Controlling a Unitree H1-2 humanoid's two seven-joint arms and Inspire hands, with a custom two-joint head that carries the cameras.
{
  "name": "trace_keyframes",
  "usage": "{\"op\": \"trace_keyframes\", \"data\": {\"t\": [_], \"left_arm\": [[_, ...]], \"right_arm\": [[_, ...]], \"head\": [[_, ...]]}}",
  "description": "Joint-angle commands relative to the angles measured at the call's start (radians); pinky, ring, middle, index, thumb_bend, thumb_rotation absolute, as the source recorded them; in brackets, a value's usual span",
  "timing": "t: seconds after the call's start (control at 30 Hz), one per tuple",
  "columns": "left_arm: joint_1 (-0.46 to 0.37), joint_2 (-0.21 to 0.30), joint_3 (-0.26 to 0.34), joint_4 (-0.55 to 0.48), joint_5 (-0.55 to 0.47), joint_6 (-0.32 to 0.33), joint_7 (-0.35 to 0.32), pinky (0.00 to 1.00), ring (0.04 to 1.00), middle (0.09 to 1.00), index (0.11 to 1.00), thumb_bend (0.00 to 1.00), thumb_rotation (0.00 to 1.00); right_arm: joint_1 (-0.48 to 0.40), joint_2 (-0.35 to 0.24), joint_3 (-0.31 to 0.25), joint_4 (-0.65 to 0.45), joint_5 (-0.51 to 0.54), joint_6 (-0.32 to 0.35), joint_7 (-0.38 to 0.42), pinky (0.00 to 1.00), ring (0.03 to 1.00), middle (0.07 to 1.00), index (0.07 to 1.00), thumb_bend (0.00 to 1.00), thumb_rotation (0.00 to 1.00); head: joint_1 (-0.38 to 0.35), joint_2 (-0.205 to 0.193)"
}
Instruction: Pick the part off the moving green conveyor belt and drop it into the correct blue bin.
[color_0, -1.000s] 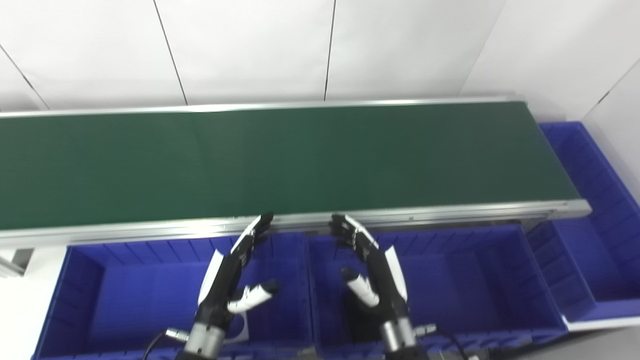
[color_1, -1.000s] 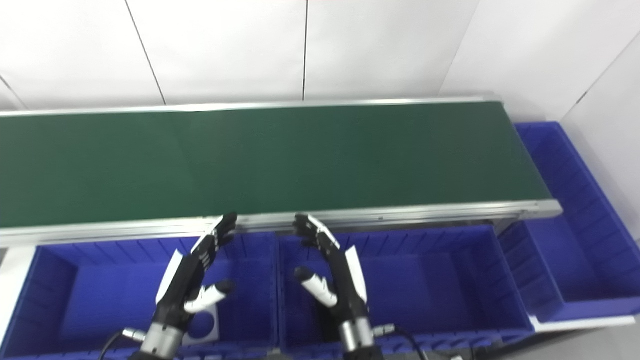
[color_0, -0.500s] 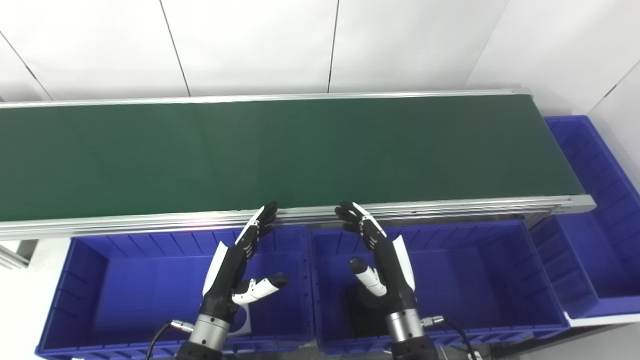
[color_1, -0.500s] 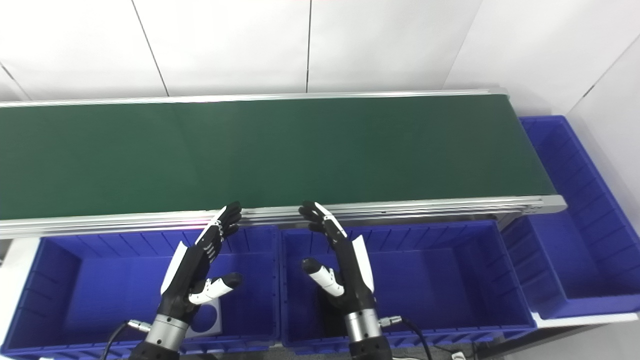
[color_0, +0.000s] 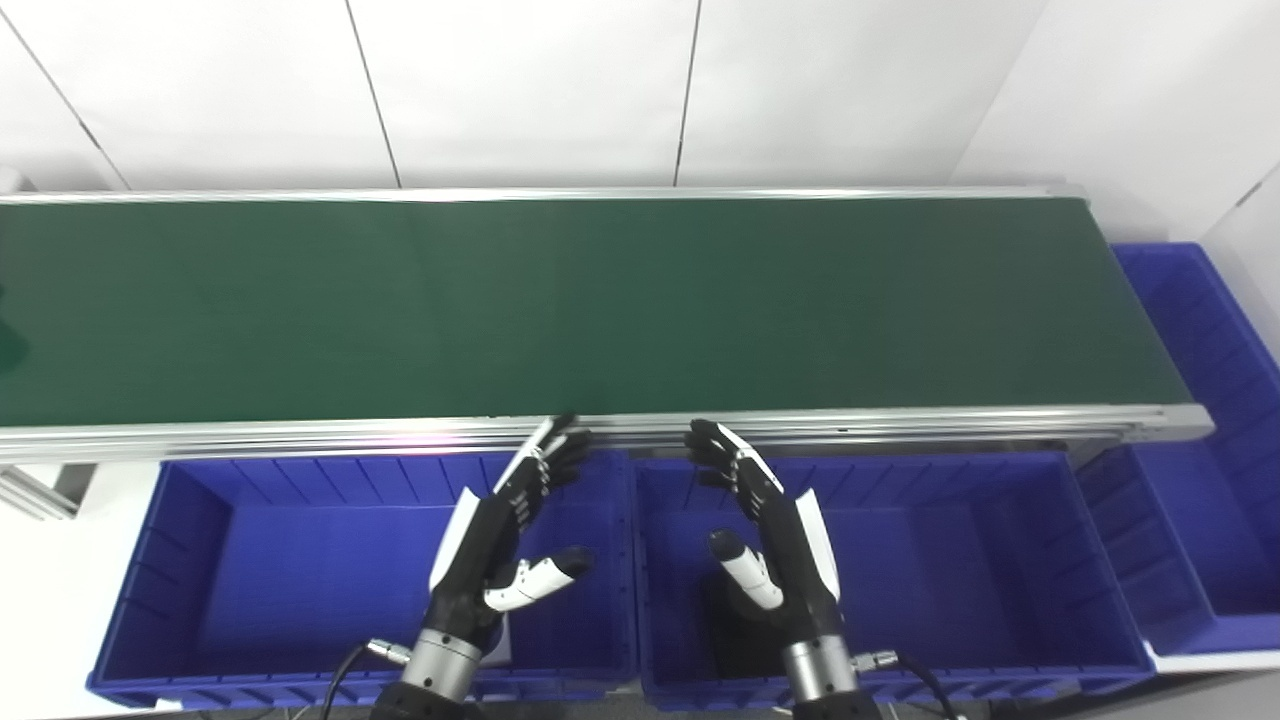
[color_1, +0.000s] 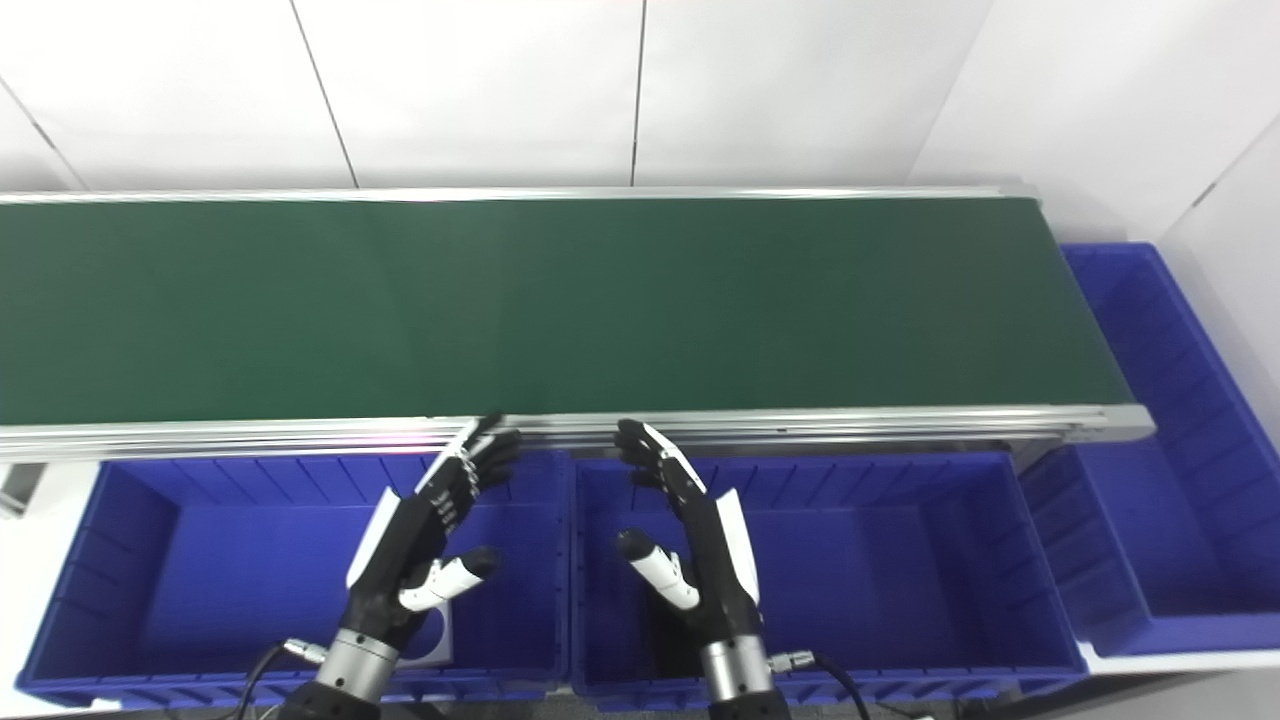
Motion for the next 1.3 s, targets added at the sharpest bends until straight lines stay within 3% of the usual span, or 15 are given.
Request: {"op": "trace_keyframes", "data": {"t": [0.0,0.23,0.7,1.0,1.27], "left_arm": [[-0.015,-0.002,-0.004,-0.024,-0.002,-0.037,-0.009,0.84,0.859,0.864,0.877,0.93,0.7],[-0.019,0.001,0.015,-0.003,-0.013,-0.037,-0.009,0.83,0.862,0.876,0.867,0.92,0.7],[-0.022,0.005,0.008,0.001,0.003,-0.037,0.008,0.82,0.862,0.872,0.87,0.92,0.72],[-0.02,0.002,0.01,0.035,-0.012,-0.037,-0.009,0.84,0.867,0.873,0.855,0.92,0.7],[-0.028,0.008,-0.013,0.04,0.008,-0.037,0.025,0.84,0.866,0.872,0.864,0.9,0.7]], "right_arm": [[-0.016,-0.001,0.016,-0.015,0.004,-0.047,-0.026,0.74,0.798,0.819,0.849,0.85,0.95],[-0.022,-0.013,0.054,0.013,0.018,-0.047,-0.057,0.75,0.808,0.829,0.839,0.86,0.94],[-0.024,-0.03,0.084,0.019,0.03,-0.047,-0.092,0.77,0.809,0.833,0.84,0.86,0.93],[-0.033,-0.043,0.114,0.06,0.025,-0.047,-0.132,0.75,0.806,0.827,0.832,0.85,0.92],[-0.05,-0.067,0.152,0.077,0.024,-0.047,-0.18,0.76,0.809,0.83,0.846,0.83,0.93]], "head": [[-0.005,-0.002],[-0.031,-0.031],[-0.03,-0.042],[-0.028,-0.109],[-0.023,-0.103]]}}
